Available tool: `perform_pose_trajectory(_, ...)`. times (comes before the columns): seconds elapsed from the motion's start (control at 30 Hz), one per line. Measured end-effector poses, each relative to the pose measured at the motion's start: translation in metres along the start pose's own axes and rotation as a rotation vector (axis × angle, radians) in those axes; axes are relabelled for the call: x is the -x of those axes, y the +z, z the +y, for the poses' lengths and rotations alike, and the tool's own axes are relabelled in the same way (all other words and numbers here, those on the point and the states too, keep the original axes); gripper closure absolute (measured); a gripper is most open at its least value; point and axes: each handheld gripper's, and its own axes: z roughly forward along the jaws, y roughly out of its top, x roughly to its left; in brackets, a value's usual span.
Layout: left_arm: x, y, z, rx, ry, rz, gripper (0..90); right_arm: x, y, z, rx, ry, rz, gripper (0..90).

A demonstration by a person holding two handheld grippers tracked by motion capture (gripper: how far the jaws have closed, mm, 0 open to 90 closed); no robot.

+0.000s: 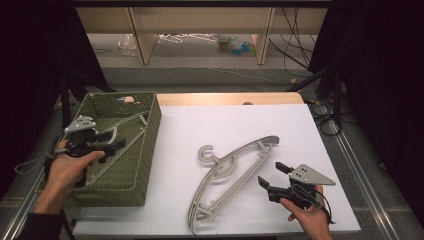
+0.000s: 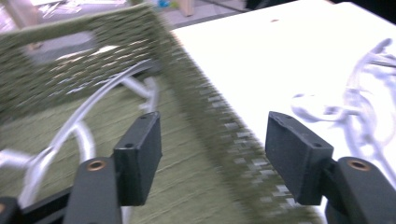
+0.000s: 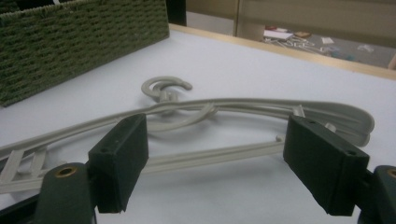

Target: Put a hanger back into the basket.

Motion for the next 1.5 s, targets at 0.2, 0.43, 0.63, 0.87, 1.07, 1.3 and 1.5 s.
perform_pose_trajectory(0.2,0.055,0.005,0.002,0.066,0.010,-0.111,32.1,0.002,0.001,0.000,0.039,-0.017,-0.006,22.3)
perform_pose_trajectory(0.43,0.101,0.034,-0.011,0.035,0.090,-0.196,27.9,0.002,-0.001,0.001,0.026,-0.007,-0.001,21.6)
perform_pose_trajectory(0.63,0.123,0.054,-0.025,0.015,0.134,-0.254,23.5,0.003,-0.001,0.001,0.045,-0.005,-0.014,17.1)
perform_pose_trajectory(0.87,0.136,0.068,-0.043,0.011,0.132,-0.262,18.0,0.003,-0.001,0.001,0.059,-0.008,-0.008,16.5)
perform_pose_trajectory(1.07,0.140,0.072,-0.049,-0.003,0.128,-0.279,17.3,0.002,-0.001,0.001,0.058,-0.009,-0.009,16.5)
perform_pose_trajectory(1.3,0.143,0.075,-0.051,-0.018,0.135,-0.289,16.9,0.001,-0.001,0.002,0.052,-0.009,-0.007,16.5)
perform_pose_trajectory(1.5,0.153,0.079,-0.055,-0.049,0.181,-0.315,17.9,0.001,-0.002,0.003,0.031,-0.006,-0.005,16.3)
